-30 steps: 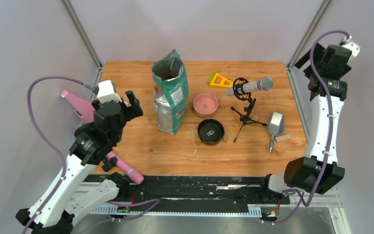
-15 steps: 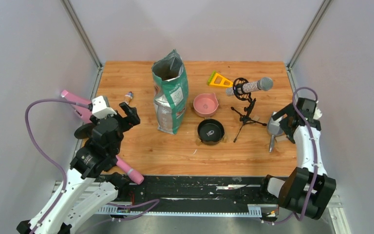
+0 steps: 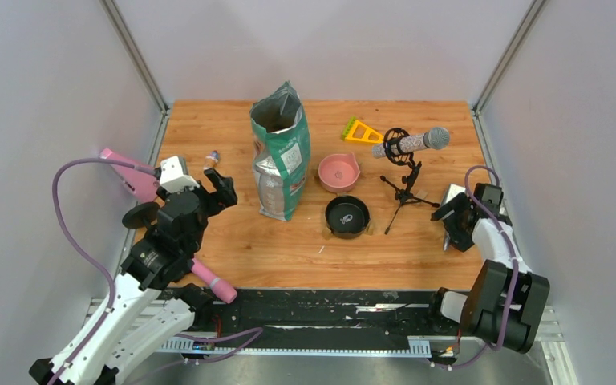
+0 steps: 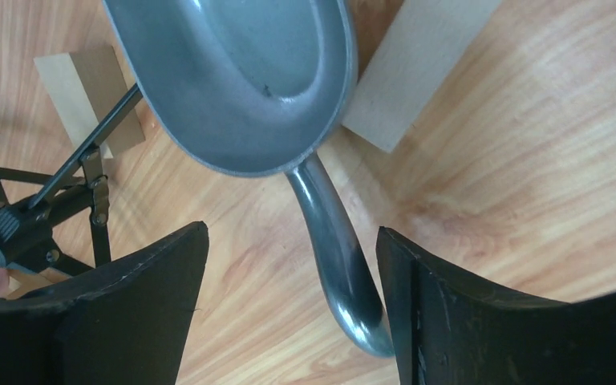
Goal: Serve the pet food
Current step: Pick up the spatula from the center of the board.
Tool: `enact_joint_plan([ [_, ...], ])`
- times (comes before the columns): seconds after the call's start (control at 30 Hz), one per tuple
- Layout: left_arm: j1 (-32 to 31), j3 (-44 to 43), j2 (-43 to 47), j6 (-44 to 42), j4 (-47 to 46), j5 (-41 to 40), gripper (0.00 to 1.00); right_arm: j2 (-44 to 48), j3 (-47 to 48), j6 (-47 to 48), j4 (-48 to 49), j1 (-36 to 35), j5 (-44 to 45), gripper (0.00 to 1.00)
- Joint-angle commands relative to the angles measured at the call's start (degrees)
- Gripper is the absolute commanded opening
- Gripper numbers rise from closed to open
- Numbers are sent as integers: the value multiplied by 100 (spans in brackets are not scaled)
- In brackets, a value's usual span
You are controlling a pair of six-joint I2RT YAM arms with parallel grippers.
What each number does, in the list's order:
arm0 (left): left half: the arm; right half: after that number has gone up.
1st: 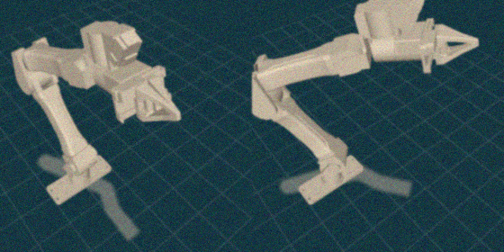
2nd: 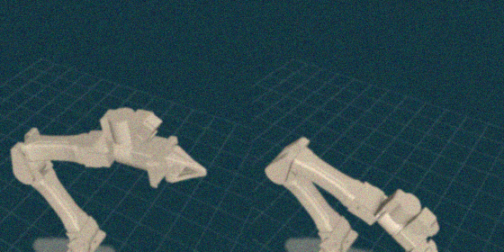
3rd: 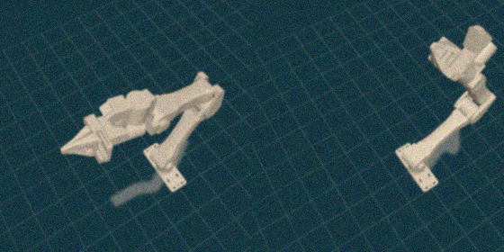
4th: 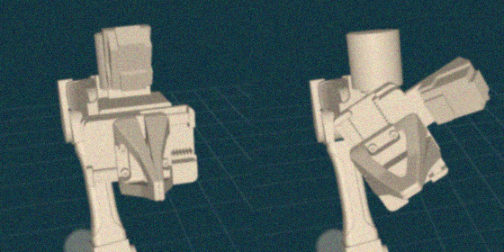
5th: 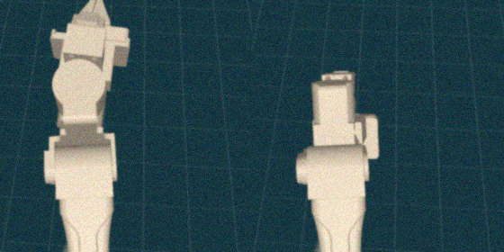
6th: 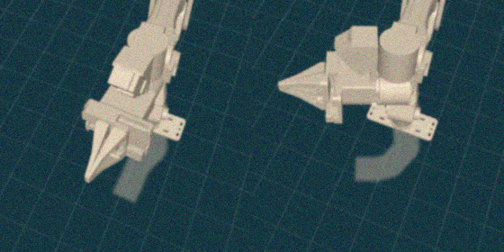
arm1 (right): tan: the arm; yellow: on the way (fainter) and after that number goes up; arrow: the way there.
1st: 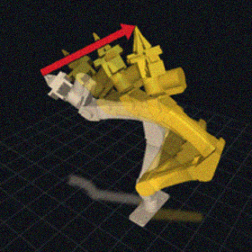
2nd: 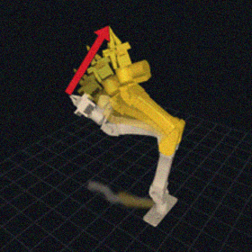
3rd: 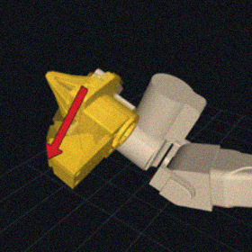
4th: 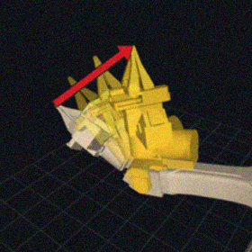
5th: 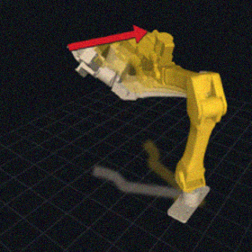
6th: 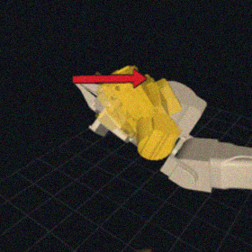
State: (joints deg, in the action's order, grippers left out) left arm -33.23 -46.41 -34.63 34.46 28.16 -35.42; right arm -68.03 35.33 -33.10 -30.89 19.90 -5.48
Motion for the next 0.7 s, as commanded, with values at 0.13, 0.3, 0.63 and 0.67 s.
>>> enact_joint_plan([
  [0.13,27,-177,-158,236,-10,66,100,-510,-96,-93,962,-150,24,65],
  [0.3,23,-198,-106,406,205,-31,100,-602,-135,-239,1038,-215,307,38],
  [0.63,20,-282,-139,555,519,-78,100,-24,-189,-88,949,-215,325,0],
  [0.67,19,-303,-148,571,539,-96,100,120,-174,-52,900,-215,356,0],
])
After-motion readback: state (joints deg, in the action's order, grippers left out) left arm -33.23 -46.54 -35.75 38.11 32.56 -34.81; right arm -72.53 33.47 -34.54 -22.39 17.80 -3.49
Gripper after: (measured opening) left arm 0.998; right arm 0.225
